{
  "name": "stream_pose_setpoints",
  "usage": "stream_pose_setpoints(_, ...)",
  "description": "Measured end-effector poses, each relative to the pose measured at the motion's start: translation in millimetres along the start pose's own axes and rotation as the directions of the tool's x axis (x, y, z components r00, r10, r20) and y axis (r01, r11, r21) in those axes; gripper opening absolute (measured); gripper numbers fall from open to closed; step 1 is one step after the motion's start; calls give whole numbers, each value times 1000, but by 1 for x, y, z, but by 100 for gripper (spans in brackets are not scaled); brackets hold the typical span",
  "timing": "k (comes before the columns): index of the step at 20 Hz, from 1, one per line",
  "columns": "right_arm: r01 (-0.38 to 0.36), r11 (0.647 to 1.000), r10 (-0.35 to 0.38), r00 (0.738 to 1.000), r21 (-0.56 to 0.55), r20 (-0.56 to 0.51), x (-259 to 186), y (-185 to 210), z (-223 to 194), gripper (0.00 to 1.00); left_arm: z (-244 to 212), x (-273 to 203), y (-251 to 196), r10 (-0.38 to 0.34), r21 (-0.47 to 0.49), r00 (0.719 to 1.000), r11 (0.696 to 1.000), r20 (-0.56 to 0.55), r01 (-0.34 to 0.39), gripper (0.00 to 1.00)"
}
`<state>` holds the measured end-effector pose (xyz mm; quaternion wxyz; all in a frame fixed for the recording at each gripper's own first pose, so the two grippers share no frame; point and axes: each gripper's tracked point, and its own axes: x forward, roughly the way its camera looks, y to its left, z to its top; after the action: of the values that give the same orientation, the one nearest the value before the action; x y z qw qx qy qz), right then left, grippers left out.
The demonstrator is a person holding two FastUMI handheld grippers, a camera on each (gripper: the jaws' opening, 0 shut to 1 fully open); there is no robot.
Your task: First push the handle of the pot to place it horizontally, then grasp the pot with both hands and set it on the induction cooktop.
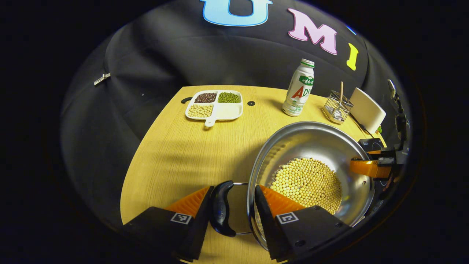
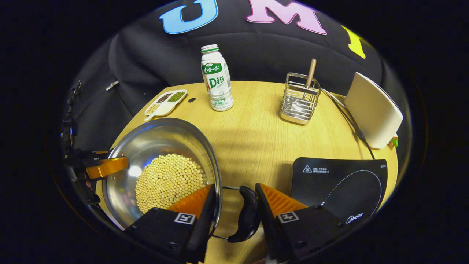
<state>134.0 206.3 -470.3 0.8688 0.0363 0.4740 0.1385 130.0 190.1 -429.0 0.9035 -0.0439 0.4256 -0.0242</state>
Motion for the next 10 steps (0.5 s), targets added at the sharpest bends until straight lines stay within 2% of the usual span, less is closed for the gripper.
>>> stream_pose_setpoints(2,-10,1000,10,1000,-13,3,-1,-1,1,64,-2,-1,-1,-4,4,1000,1000,-3,4,67)
stream_pose_setpoints(6,-8,1000,8,1000,-6,2,-2,-1,1,59,-4,-7,-4,-13,25,1000,1000,-5,14,63)
stream_pose_setpoints(7,-6,1000,6,1000,0,-10,-8,-1,-1,53,-6,-8,-5,-12,16,1000,1000,-10,12,61)
stream_pose_setpoints(10,-17,1000,16,1000,-14,-1,-19,1,1,55,-5,-26,-7,-6,6,1000,1000,-3,6,59)
